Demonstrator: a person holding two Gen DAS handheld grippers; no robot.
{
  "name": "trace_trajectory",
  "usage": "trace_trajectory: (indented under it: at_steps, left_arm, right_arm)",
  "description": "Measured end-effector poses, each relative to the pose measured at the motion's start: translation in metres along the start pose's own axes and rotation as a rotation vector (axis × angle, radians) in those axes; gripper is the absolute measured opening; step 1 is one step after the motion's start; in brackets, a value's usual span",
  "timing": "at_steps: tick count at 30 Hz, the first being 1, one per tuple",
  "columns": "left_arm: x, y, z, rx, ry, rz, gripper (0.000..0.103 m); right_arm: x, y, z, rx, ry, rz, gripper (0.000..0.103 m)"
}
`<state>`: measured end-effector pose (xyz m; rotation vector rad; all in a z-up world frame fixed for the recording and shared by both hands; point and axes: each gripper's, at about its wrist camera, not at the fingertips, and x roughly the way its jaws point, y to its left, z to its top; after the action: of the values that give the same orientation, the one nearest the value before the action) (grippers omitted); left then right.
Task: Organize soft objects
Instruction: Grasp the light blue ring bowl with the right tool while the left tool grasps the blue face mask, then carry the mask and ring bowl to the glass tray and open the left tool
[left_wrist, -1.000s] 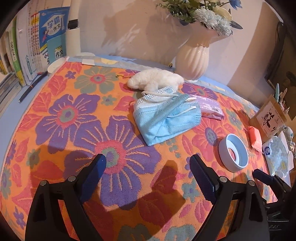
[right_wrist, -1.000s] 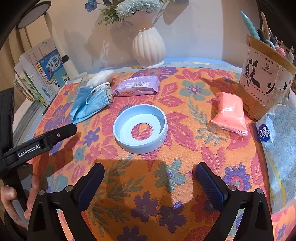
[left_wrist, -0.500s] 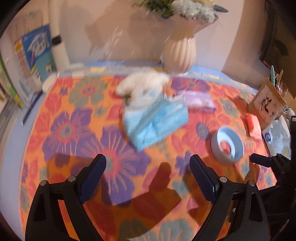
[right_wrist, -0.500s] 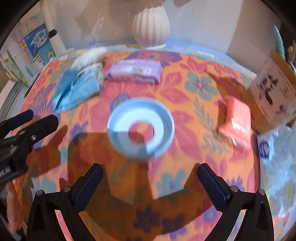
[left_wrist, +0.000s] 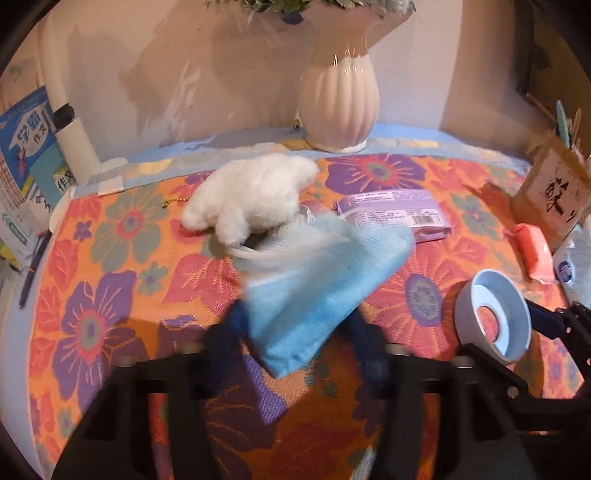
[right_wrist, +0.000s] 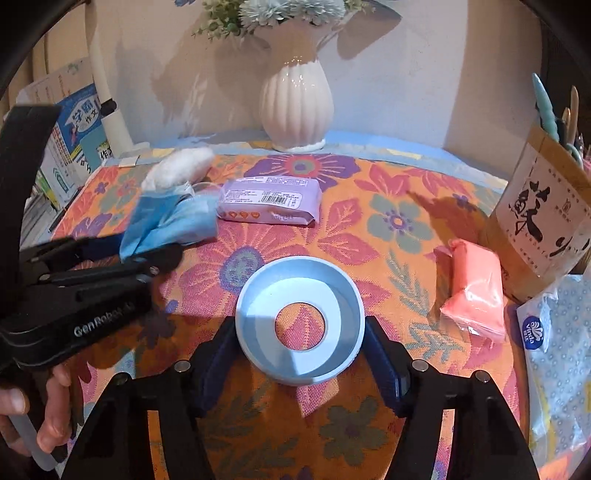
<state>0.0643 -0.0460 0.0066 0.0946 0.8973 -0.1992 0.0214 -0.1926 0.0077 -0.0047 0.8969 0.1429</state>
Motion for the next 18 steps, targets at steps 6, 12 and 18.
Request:
trace_trajectory:
  at_steps: [6, 12, 18]
  left_arm:
    - [-0.022, 0.003, -0.012, -0.039, -0.056, -0.051, 0.015]
    - [-0.065, 0.008, -0.049, -0.083, -0.125, -0.143, 0.015]
    - [-0.073, 0.004, -0.063, -0.08, -0.14, -0.096, 0.015]
  right_arm:
    - [-0.013, -0.006, -0.004, 0.022, -0.059, 0.063, 0.065]
    - [-0.036, -0.005, -0.013, 0.009, -0.142, 0.126, 0.065]
    - [-0.049, -0.01, -0.027, 0.054, -0.141, 0.162, 0.065]
